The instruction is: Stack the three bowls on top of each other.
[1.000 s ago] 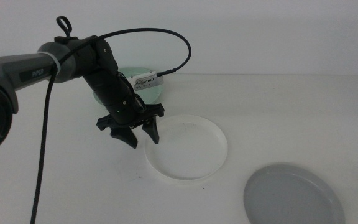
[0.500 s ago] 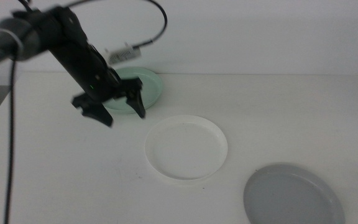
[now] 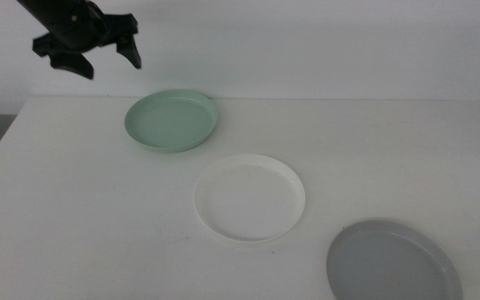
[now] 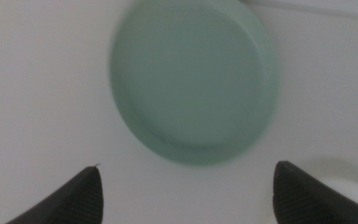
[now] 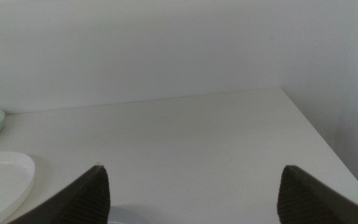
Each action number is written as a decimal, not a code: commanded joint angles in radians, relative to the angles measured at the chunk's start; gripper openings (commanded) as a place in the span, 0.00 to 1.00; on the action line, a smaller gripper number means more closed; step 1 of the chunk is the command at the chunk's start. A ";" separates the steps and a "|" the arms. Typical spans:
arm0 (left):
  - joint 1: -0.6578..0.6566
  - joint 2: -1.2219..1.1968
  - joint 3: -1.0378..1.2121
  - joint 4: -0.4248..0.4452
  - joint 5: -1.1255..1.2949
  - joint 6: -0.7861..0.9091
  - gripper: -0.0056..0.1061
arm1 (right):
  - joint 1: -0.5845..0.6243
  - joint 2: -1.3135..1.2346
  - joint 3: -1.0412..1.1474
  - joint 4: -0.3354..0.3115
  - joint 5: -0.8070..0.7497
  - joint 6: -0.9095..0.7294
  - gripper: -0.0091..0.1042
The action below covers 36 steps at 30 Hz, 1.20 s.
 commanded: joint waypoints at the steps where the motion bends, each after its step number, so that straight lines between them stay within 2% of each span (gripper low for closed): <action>1: 0.011 0.047 -0.066 0.037 0.001 -0.011 0.89 | -0.003 -0.005 0.003 -0.006 -0.009 -0.003 0.90; 5: 0.012 0.135 -0.102 0.140 -0.008 0.053 0.89 | -0.003 -0.005 0.003 -0.006 -0.009 0.001 0.90; 7: 0.012 0.186 -0.102 0.165 -0.058 0.103 0.89 | -0.003 -0.005 0.003 -0.006 -0.009 0.001 0.90; 15: 0.012 0.329 -0.102 0.114 -0.231 0.103 0.89 | -0.003 -0.005 0.003 -0.006 -0.009 0.001 0.90; 30: 0.012 0.426 -0.102 0.094 -0.377 0.101 0.89 | -0.003 -0.005 0.003 -0.006 -0.009 0.001 0.90; 33: 0.012 0.435 -0.102 0.090 -0.370 0.101 0.83 | -0.003 -0.005 0.003 -0.006 -0.009 0.001 0.90; 36: 0.012 0.435 -0.102 0.092 -0.364 0.101 0.69 | -0.003 -0.005 0.003 -0.006 -0.009 0.001 0.90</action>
